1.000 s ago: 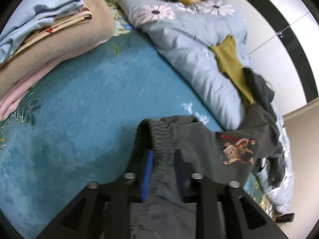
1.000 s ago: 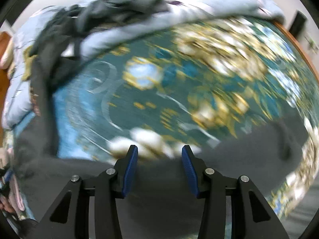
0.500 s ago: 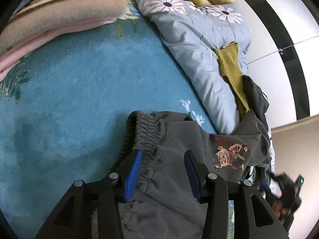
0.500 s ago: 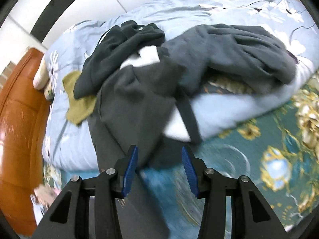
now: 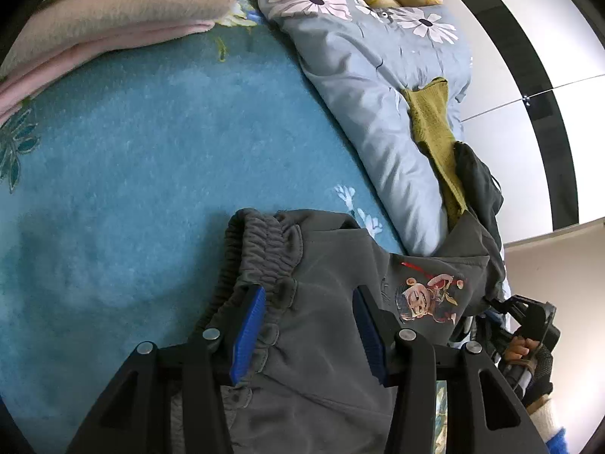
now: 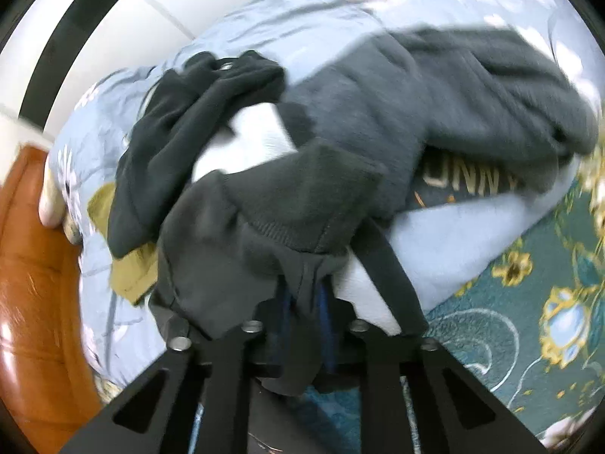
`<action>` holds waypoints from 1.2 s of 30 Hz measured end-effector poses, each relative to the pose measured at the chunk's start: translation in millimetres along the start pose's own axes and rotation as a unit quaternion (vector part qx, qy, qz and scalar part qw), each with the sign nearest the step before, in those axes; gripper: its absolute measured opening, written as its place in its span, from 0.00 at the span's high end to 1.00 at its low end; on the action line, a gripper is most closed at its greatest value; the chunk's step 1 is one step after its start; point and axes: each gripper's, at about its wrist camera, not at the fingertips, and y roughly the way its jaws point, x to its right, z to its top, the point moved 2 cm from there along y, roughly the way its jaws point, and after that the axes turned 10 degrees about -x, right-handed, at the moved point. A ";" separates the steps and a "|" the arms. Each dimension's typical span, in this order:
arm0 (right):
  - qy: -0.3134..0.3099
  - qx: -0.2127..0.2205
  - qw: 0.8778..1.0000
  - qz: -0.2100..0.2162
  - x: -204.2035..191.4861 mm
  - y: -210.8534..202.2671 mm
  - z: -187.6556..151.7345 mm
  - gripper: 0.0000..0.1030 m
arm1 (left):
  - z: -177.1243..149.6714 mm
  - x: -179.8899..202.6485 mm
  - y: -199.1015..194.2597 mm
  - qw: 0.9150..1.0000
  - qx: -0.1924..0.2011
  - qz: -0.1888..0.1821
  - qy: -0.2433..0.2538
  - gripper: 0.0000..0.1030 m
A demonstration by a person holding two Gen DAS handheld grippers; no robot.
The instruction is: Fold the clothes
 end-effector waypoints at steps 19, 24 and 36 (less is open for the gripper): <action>-0.039 0.156 0.986 -0.039 140.1 -210.7 -4.2 0.93 | -4.2 4.3 -7.1 1.000 -0.006 -0.012 0.004 0.47; 0.016 0.130 0.988 -0.081 218.5 -202.0 -12.6 0.93 | -7.4 9.4 -6.1 1.000 -0.009 -0.002 0.013 0.46; 0.113 0.086 0.984 -0.112 310.3 -171.0 -27.3 0.93 | -18.7 19.2 -17.6 0.999 0.002 0.010 0.043 0.44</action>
